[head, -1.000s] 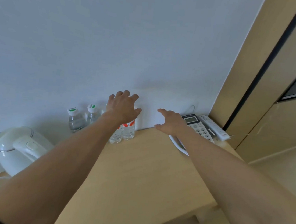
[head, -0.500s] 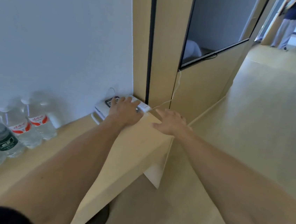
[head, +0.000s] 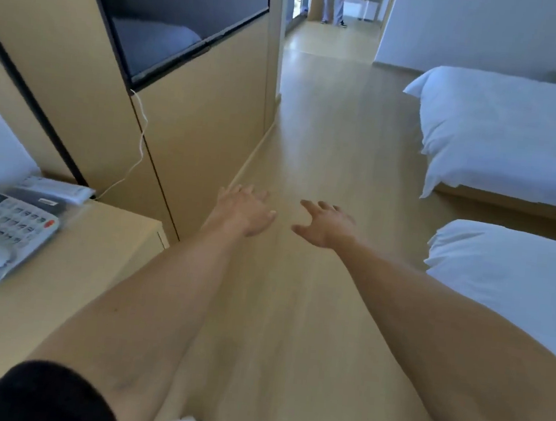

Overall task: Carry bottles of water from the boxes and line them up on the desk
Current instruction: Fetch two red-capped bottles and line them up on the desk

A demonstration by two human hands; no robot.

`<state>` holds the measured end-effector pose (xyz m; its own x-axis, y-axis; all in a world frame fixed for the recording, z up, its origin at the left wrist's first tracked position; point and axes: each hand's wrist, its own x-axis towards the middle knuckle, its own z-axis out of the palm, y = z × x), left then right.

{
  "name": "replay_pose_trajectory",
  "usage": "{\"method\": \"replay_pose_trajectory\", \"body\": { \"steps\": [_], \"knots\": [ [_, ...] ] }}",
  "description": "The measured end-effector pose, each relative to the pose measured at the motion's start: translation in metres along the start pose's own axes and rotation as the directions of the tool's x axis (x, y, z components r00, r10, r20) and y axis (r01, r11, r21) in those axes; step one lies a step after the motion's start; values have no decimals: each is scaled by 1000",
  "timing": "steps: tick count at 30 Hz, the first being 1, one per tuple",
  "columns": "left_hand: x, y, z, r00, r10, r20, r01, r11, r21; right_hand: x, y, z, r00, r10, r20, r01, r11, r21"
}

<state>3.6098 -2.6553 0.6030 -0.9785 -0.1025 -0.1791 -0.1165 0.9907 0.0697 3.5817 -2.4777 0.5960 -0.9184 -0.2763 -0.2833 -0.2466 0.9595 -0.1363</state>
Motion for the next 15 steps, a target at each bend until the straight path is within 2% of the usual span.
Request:
{"method": "replay_pose_trajectory", "body": {
  "steps": [7,15],
  "knots": [
    [64,92,33,981,174,83,-175,985,-3,7,95,15,973,215,82,-219,975,41],
    [179,133,54,948,290,130,-287,957,-41,80,164,14,919,376,118,-378,926,-5]
  ]
}}
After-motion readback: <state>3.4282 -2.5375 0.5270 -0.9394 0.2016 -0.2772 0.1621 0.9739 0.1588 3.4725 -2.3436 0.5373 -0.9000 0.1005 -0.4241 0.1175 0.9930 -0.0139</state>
